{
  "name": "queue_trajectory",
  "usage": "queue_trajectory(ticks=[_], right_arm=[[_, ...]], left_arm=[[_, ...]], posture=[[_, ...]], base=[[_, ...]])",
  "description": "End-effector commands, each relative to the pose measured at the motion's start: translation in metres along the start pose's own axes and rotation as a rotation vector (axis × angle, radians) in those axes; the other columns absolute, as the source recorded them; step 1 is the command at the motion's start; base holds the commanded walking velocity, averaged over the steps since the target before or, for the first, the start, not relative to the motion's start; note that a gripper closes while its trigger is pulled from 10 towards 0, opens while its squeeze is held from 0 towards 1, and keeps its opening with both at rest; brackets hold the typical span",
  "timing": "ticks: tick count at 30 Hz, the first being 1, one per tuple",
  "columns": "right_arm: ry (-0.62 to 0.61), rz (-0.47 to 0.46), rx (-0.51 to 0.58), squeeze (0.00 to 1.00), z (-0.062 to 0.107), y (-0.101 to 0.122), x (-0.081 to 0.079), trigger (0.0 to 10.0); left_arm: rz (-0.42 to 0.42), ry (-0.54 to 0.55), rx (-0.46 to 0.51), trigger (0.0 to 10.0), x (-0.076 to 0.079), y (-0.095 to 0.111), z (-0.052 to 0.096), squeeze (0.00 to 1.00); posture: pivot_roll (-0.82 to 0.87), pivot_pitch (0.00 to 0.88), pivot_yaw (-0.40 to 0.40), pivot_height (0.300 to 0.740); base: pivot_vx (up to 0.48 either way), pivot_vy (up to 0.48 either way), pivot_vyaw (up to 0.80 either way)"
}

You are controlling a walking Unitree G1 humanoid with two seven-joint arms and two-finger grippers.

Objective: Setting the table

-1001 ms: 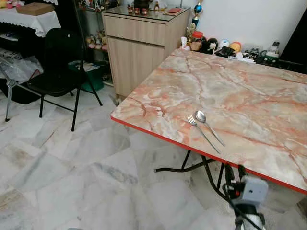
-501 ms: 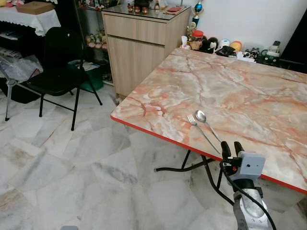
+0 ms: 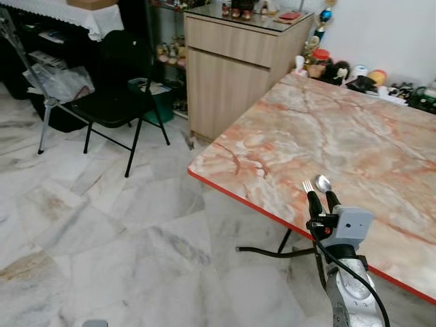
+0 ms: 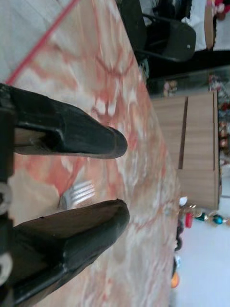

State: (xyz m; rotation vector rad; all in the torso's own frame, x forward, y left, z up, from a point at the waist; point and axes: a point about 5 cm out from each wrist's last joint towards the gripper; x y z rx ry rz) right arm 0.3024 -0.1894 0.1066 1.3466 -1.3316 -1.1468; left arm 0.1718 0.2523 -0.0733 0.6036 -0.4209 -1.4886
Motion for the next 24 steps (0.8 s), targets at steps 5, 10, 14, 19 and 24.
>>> queue_trajectory(ticks=[5,10,14,19,24], right_arm=[[-0.022,-0.009,-0.011,0.00,0.002,0.001,0.007,10.0],[-0.048,-0.002,-0.020,0.00,0.003,0.000,0.013,10.0],[-0.051,0.006,-0.027,0.00,0.002,0.002,0.017,10.0],[-0.045,0.017,-0.032,0.00,-0.003,0.005,0.020,10.0],[-0.042,-0.004,-0.027,0.00,-0.002,0.004,0.014,10.0]], left_arm=[[0.032,-0.013,-0.008,10.0,0.005,-0.004,0.000,0.00],[0.027,-0.025,-0.008,10.0,0.006,-0.005,0.000,0.00],[0.017,-0.030,-0.017,10.0,0.006,-0.006,0.001,0.00],[0.016,-0.034,-0.017,10.0,0.007,-0.007,0.001,0.00],[0.021,-0.031,-0.012,10.0,0.006,-0.007,0.001,0.00]], posture=[[0.01,0.073,-0.022,0.740],[0.01,0.075,-0.021,0.740],[0.01,0.077,-0.018,0.740],[0.01,0.077,-0.015,0.740],[0.01,0.080,-0.013,0.740]], base=[[0.050,0.000,0.00],[0.000,0.000,0.00],[0.000,0.000,0.00],[0.000,0.000,0.00],[0.000,0.000,0.00]])
Point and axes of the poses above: a point about 5 cm out from each wrist's last joint towards the gripper, its own z axis pointing back from the gripper into the wrist, its own y axis along the axis of the wrist's last joint, x = y × z, and after that the axes turned 2 degrees about -z, right-handed
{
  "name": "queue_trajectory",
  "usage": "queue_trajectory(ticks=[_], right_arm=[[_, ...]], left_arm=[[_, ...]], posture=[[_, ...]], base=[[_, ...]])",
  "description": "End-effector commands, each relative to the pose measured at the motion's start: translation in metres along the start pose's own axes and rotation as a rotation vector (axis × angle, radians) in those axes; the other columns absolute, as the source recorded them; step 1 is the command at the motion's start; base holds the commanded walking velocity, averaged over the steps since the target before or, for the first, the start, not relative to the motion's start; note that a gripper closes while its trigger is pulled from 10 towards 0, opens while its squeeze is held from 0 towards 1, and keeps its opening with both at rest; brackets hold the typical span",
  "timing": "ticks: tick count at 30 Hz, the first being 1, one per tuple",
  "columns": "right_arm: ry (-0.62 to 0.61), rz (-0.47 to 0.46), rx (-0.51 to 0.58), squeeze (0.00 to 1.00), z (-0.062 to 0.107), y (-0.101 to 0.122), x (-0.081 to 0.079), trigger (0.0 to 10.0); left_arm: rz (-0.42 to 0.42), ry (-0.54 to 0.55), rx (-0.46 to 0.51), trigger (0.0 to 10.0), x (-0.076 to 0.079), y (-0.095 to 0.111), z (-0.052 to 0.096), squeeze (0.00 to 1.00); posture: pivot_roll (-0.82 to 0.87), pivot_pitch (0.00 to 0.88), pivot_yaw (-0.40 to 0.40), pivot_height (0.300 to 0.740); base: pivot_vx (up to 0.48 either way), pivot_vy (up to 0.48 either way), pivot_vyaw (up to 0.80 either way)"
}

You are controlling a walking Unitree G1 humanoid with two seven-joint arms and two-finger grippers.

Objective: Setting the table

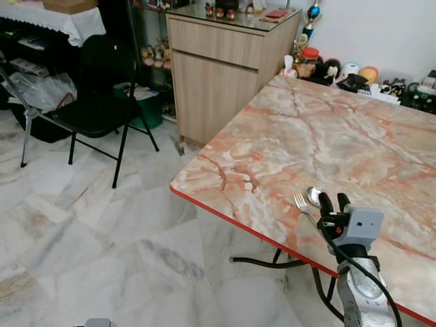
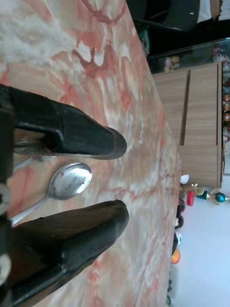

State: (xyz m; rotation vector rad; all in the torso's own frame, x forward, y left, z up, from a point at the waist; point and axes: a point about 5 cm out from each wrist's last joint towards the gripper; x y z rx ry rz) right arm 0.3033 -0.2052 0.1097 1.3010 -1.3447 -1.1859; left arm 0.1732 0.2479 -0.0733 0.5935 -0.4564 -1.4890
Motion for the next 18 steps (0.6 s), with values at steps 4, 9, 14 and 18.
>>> queue_trajectory(ticks=[4,9,14,18], right_arm=[[0.009,-0.018,0.001,0.00,0.0005,0.0004,-0.0047,10.0],[0.001,-0.020,0.004,0.00,0.0008,0.0009,-0.0035,10.0],[-0.003,-0.021,0.012,0.00,-0.0008,0.0030,-0.0020,10.0],[-0.004,-0.021,0.015,0.00,-0.0010,0.0032,-0.0019,10.0]], left_arm=[[0.012,-0.001,-0.028,10.0,0.0016,-0.0087,0.0015,0.00],[0.010,0.004,-0.032,10.0,0.0007,-0.0092,0.0017,0.00],[0.012,0.005,-0.031,10.0,0.0005,-0.0091,0.0017,0.00],[0.011,0.004,-0.030,10.0,0.0011,-0.0090,0.0016,0.00]], posture=[[0.01,0.080,-0.011,0.740],[0.01,0.079,-0.010,0.740],[0.01,0.079,-0.010,0.740],[0.01,0.073,-0.011,0.740]], base=[[0.000,0.000,0.00],[0.000,0.000,0.00],[0.213,0.000,0.00],[0.274,0.000,0.00]])
Point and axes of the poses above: a point about 5 cm out from each wrist's last joint towards the gripper, its own z axis pointing back from the gripper into the wrist, its own y axis along the axis of the wrist's last joint, x = y × z, and after that the axes turned 2 degrees about -z, right-handed
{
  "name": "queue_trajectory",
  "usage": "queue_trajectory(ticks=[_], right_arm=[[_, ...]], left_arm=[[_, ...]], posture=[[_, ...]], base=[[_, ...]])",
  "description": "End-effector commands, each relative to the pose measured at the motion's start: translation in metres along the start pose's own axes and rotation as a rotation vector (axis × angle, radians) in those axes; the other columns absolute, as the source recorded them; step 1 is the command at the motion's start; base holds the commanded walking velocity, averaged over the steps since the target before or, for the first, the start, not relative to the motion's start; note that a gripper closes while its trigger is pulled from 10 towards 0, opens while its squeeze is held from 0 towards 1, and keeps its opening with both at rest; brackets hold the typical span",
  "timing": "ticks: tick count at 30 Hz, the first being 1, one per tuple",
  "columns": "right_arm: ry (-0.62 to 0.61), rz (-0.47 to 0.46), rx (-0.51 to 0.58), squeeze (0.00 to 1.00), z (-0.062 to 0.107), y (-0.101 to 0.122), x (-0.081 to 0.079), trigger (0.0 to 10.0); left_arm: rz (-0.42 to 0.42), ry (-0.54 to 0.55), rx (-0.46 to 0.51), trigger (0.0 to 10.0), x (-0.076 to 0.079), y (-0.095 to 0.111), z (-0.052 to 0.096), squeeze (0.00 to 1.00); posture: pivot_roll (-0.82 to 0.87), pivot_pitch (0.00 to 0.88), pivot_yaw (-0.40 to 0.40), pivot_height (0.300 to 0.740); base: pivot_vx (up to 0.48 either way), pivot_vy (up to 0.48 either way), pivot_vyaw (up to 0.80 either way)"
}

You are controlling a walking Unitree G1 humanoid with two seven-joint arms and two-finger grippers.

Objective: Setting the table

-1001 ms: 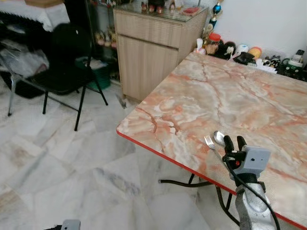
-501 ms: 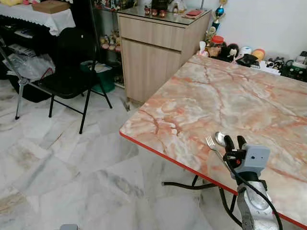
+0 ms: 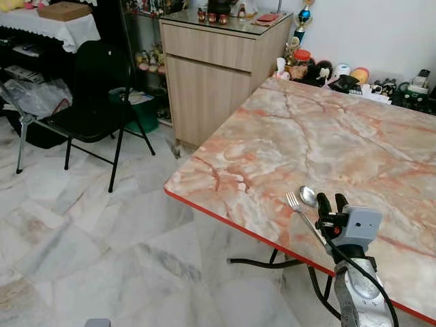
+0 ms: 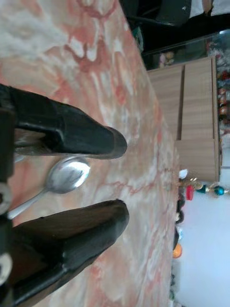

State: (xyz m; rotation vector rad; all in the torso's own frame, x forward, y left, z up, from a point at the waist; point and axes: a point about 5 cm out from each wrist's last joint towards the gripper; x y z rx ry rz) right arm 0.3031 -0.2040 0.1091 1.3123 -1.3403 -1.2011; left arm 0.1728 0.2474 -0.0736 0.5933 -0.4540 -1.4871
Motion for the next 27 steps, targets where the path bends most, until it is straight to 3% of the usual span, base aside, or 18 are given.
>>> queue_trajectory(ticks=[1,12,21,27], right_arm=[[0.002,-0.005,0.015,0.00,-0.001,0.004,-0.001,10.0],[0.007,-0.003,0.015,0.00,-0.001,0.003,-0.002,10.0],[0.017,0.010,0.018,0.00,0.003,0.004,-0.003,10.0],[0.041,0.073,0.001,0.00,0.019,0.010,0.005,10.0]], left_arm=[[0.010,0.002,-0.029,10.0,0.001,-0.008,0.002,0.00],[0.007,0.004,-0.029,10.0,0.001,-0.009,0.002,0.00],[0.004,0.006,-0.024,10.0,0.001,-0.007,0.001,0.00],[0.001,0.002,-0.025,10.0,0.002,-0.007,0.001,0.00]], posture=[[0.01,0.071,-0.012,0.740],[0.01,0.063,-0.012,0.740],[0.01,0.067,-0.015,0.740],[0.01,0.080,-0.018,0.740]], base=[[0.277,0.000,0.00],[0.293,0.000,0.00],[0.000,0.000,0.00],[0.000,0.000,0.00]])
Point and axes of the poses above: a point about 5 cm out from each wrist's last joint towards the gripper, its own z axis pointing back from the gripper into the wrist, its own y axis along the axis of the wrist's last joint, x = y × z, and after that the axes turned 2 degrees about -z, right-handed
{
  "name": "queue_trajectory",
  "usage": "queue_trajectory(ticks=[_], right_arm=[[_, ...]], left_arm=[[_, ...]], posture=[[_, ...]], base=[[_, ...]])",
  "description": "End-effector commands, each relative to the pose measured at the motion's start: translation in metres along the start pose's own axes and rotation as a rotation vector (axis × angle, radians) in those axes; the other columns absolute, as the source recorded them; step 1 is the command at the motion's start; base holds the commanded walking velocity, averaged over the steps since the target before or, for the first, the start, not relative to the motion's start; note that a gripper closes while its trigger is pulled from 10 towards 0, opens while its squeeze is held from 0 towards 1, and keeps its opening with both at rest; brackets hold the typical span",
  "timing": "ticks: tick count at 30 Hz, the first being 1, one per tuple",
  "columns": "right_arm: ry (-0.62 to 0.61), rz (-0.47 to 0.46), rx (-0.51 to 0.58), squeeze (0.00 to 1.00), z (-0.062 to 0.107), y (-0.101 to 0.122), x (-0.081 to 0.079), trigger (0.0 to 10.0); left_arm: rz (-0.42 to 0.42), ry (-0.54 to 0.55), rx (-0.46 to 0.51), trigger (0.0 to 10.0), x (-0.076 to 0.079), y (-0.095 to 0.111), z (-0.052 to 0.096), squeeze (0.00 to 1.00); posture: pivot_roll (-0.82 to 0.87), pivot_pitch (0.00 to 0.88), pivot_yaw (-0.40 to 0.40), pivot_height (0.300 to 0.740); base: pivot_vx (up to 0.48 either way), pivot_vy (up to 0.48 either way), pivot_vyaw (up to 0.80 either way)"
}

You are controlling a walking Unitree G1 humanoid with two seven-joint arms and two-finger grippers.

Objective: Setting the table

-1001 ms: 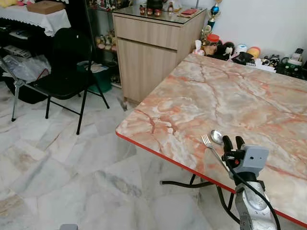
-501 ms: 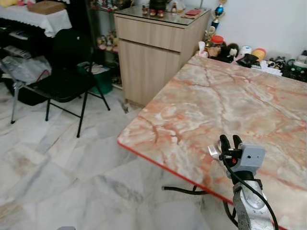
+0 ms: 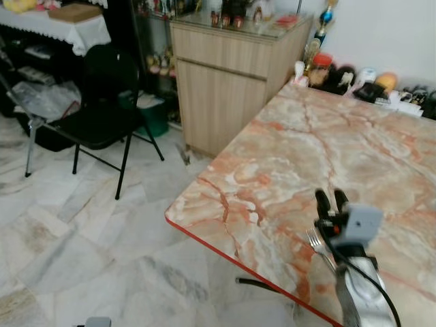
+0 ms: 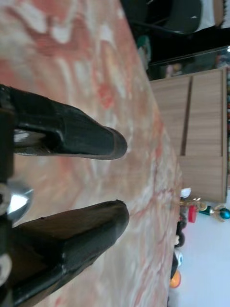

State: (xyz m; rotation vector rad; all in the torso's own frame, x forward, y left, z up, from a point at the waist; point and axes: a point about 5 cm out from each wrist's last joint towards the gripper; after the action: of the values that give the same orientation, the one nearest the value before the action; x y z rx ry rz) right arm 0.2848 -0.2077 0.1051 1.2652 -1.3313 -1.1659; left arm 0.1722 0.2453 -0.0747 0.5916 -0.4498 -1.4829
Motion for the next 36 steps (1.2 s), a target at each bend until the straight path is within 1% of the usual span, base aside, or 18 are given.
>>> queue_trajectory(ticks=[1,4,7,8,9,10,11,14,16,17,18,20,21,22,23,27,28,36], right_arm=[[0.023,0.030,0.023,0.00,0.001,0.012,0.002,10.0],[0.100,0.064,-0.004,0.00,0.014,0.016,0.003,10.0],[0.204,0.153,-0.057,0.00,0.025,0.022,0.003,10.0],[0.232,0.214,-0.128,0.00,0.030,0.020,0.007,10.0],[0.232,0.214,-0.128,0.00,0.030,0.020,0.007,10.0],[0.238,0.259,-0.211,0.00,0.034,0.016,0.012,10.0],[0.234,0.265,-0.241,0.00,0.036,0.015,0.014,10.0],[0.262,0.155,-0.336,0.00,0.040,0.018,0.010,10.0],[0.278,0.138,-0.363,0.00,0.040,0.021,0.008,10.0],[0.287,0.106,-0.398,0.18,0.039,0.021,0.007,10.0],[0.288,0.095,-0.415,0.18,0.039,0.021,0.007,10.0],[0.283,0.081,-0.445,0.26,0.040,0.021,0.009,10.0],[0.287,0.055,-0.467,0.78,0.040,0.020,0.009,10.0],[0.287,0.055,-0.467,0.78,0.040,0.020,0.009,10.0],[0.295,0.025,-0.507,0.87,0.042,0.018,0.010,10.0],[0.279,0.062,-0.559,0.81,0.042,0.016,0.018,10.0],[0.268,0.081,-0.571,0.00,0.043,0.016,0.021,10.0],[0.322,0.072,-0.590,0.00,0.044,0.020,0.020,10.0]], left_arm=[[-0.003,-0.001,-0.022,10.0,0.000,-0.006,0.001,0.00],[-0.003,0.002,-0.024,10.0,-0.001,-0.007,0.002,0.00],[-0.007,0.003,-0.025,10.0,-0.002,-0.007,0.002,0.00],[-0.012,0.002,-0.028,10.0,-0.003,-0.007,0.002,0.00],[-0.012,0.002,-0.028,10.0,-0.003,-0.007,0.002,0.00],[-0.022,-0.001,-0.032,10.0,-0.003,-0.007,0.002,0.00],[-0.028,-0.004,-0.034,10.0,-0.004,-0.007,0.002,0.00],[-0.042,-0.020,-0.037,10.0,-0.002,-0.007,0.002,0.00],[-0.049,-0.028,-0.036,10.0,-0.001,-0.007,0.002,0.00],[-0.057,-0.039,-0.038,10.0,0.000,-0.007,0.001,0.00],[-0.060,-0.043,-0.040,10.0,0.001,-0.007,0.001,0.00],[-0.064,-0.047,-0.043,10.0,0.002,-0.008,0.001,0.00],[-0.071,-0.050,-0.044,10.0,0.003,-0.008,0.001,0.00],[-0.071,-0.050,-0.044,10.0,0.003,-0.008,0.001,0.00],[-0.078,-0.053,-0.050,10.0,0.004,-0.010,0.002,0.00],[-0.076,-0.050,-0.065,10.0,0.004,-0.016,0.003,0.00],[-0.077,-0.048,-0.072,10.0,0.002,-0.018,0.004,0.00],[-0.089,-0.038,-0.102,10.0,-0.008,-0.027,0.009,0.00]], posture=[[0.01,0.080,-0.018,0.740],[0.00,0.086,-0.016,0.740],[-0.01,0.090,-0.012,0.740],[-0.01,0.090,-0.009,0.740],[-0.01,0.090,-0.009,0.740],[-0.02,0.092,-0.008,0.740],[-0.02,0.092,-0.006,0.740],[-0.02,0.094,-0.004,0.740],[-0.02,0.094,-0.004,0.740],[-0.02,0.094,-0.004,0.740],[-0.02,0.094,-0.004,0.740],[-0.02,0.099,-0.007,0.740],[-0.02,0.099,-0.007,0.740],[-0.02,0.099,-0.007,0.740],[-0.02,0.103,-0.008,0.740],[-0.02,0.103,-0.008,0.740],[-0.02,0.106,-0.008,0.740],[-0.02,0.105,-0.008,0.740]], base=[[0.000,0.000,0.00],[0.000,0.000,0.00],[0.000,0.000,0.00],[0.000,0.000,0.00],[0.000,0.000,0.00],[0.000,0.000,0.00],[0.000,0.000,0.00],[0.000,0.000,0.00],[0.000,0.000,0.00],[0.000,0.000,0.00],[0.000,0.000,0.00],[0.000,0.000,0.00],[0.000,0.000,0.00],[0.000,0.000,0.00],[0.000,0.000,0.00],[0.000,0.000,0.00],[0.000,0.000,0.00],[0.000,0.000,0.00]])
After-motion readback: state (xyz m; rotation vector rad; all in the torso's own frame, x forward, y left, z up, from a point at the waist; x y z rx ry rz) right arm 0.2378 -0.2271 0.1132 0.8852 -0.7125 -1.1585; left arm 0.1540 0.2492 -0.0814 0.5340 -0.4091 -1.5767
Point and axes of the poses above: a point about 5 cm out from each wrist's last joint towards the gripper, its own z axis pointing back from the gripper into the wrist, its own y axis along the axis of the wrist's last joint, x = y × z, and after that the axes turned 2 degrees about -z, right-handed
